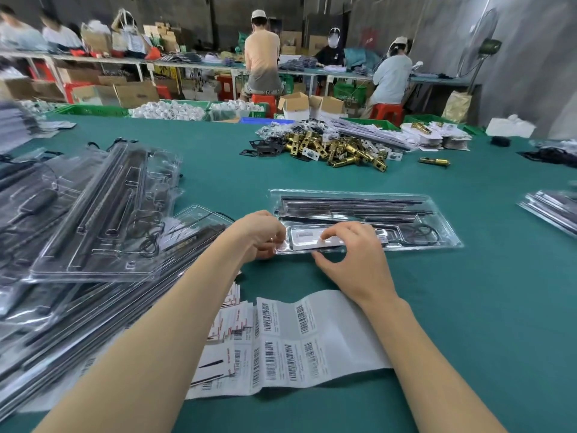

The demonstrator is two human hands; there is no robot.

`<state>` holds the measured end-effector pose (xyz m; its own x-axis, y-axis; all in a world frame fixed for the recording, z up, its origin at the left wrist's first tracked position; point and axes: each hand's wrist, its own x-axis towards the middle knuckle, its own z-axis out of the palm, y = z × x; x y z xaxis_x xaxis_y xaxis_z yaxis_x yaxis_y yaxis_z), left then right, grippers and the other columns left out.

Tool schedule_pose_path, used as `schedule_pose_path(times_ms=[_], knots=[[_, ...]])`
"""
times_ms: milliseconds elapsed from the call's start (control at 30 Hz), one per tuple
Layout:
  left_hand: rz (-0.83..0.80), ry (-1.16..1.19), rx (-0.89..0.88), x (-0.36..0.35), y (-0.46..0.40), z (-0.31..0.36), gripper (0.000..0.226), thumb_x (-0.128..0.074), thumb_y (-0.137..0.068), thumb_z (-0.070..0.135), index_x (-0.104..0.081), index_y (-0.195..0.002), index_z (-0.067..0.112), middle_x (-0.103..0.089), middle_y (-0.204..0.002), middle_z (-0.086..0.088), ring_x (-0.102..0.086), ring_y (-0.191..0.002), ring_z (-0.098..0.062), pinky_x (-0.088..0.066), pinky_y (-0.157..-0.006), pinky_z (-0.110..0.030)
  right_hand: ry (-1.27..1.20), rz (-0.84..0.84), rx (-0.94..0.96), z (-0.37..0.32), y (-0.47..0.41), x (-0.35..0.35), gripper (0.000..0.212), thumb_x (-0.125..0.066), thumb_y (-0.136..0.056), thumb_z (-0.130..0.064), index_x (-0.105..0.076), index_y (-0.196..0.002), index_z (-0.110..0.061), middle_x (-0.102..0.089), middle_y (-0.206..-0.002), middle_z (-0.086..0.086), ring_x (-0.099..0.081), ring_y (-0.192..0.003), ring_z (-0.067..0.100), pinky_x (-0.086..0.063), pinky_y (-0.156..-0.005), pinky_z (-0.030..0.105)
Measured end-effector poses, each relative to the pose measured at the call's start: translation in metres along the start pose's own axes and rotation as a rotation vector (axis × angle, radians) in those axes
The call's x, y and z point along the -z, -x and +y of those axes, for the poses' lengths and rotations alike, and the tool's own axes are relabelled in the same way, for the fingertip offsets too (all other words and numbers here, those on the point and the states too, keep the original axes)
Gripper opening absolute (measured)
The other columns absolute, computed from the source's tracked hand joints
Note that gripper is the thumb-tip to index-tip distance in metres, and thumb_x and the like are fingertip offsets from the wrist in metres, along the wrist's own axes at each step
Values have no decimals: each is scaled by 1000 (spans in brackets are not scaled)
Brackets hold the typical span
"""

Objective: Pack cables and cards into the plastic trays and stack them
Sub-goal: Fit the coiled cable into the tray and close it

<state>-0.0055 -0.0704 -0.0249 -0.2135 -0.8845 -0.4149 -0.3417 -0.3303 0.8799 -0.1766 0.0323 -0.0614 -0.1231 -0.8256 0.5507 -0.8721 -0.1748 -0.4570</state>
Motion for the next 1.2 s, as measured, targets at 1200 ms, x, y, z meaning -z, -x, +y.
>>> schedule_pose_path(times_ms=[1200], knots=[[155,211,-118,15,22,-20,19,-52,-95,4,-55,-76,3,-57,-63,-8,-58,-55,-17,-51,-45,-18,239,137,-134,28,-5,15,23,-75,-68,-4,-69,-84,-20,-62,-87,-6,-51,-95,24,-31,-77,34]])
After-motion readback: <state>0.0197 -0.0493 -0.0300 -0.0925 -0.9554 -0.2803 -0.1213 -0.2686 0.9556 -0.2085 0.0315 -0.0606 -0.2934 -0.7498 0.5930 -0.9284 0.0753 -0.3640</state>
